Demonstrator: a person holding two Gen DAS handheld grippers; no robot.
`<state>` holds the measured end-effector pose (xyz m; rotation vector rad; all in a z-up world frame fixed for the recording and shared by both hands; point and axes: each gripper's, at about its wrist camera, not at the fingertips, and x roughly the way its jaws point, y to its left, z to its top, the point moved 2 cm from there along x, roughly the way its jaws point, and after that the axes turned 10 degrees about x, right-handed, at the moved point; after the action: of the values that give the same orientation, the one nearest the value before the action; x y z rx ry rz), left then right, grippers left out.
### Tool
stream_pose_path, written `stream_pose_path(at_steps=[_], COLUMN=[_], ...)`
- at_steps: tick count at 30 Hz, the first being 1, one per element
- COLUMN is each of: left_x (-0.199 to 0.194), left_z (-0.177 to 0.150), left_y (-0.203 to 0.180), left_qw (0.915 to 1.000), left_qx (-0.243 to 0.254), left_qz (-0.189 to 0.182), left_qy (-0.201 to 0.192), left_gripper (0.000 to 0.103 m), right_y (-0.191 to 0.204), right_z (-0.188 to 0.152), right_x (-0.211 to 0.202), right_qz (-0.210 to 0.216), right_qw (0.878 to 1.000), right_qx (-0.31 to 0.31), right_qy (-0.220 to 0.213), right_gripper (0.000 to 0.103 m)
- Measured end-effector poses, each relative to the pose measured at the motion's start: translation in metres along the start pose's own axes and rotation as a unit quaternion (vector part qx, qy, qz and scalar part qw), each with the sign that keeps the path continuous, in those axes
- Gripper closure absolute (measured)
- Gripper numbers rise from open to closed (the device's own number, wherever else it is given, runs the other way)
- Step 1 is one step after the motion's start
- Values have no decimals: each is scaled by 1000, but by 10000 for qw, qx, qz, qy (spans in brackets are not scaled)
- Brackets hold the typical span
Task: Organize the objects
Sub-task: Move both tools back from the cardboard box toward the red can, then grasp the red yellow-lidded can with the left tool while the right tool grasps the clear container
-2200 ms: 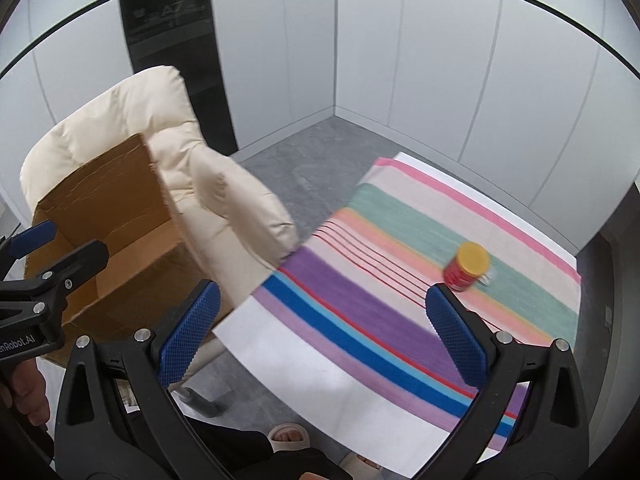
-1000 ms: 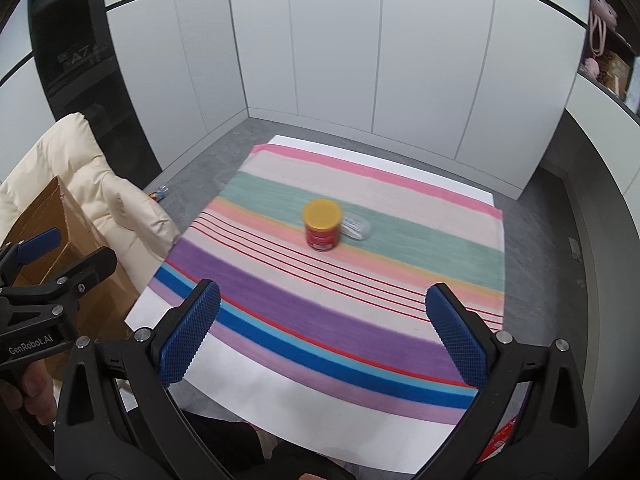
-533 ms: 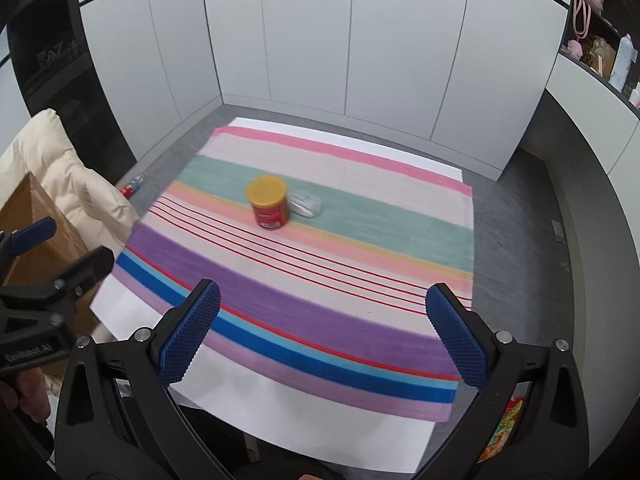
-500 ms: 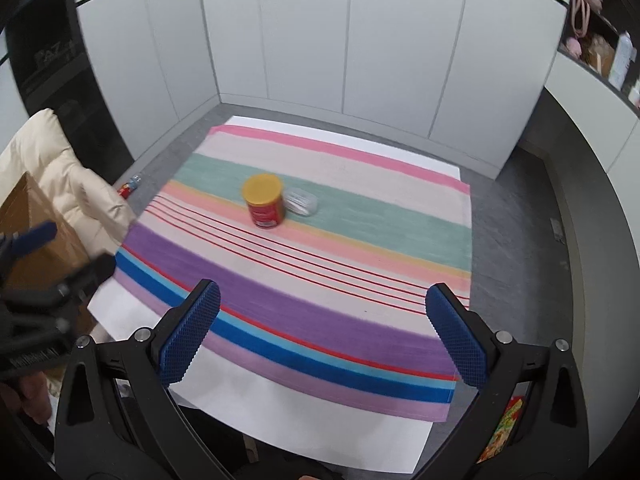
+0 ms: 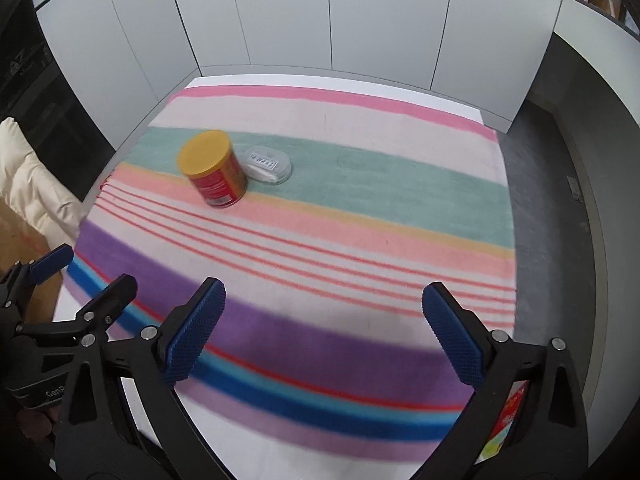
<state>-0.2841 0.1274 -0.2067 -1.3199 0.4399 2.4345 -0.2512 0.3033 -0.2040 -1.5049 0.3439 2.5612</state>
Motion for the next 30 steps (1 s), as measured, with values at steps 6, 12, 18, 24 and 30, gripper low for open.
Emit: stream_pose_path(at_steps=[6, 12, 18, 24, 30], left_x=[46, 74, 90, 87, 85], left_z=[29, 61, 73, 60, 46], left_y=[-16, -20, -25, 6, 48], left_qw=[9992, 9988, 9980, 9995, 9999], left_qx=[383, 172, 378, 245, -145], left_qz=[-136, -438, -472, -121, -38], left_qy=[9, -150, -207, -176, -56], left_gripper=[16, 21, 48, 49, 49], right_y=[-13, -22, -18, 14, 61], right_z=[17, 29, 36, 41, 54], right_x=[46, 78, 96, 106, 121], right_qz=[-13, -56, -43, 112, 256], right_qw=[9999, 9998, 9998, 9992, 9967], right_qx=[146, 124, -29, -364, -771], right_qy=[76, 145, 177, 107, -90], right_gripper=[10, 16, 16, 16, 16])
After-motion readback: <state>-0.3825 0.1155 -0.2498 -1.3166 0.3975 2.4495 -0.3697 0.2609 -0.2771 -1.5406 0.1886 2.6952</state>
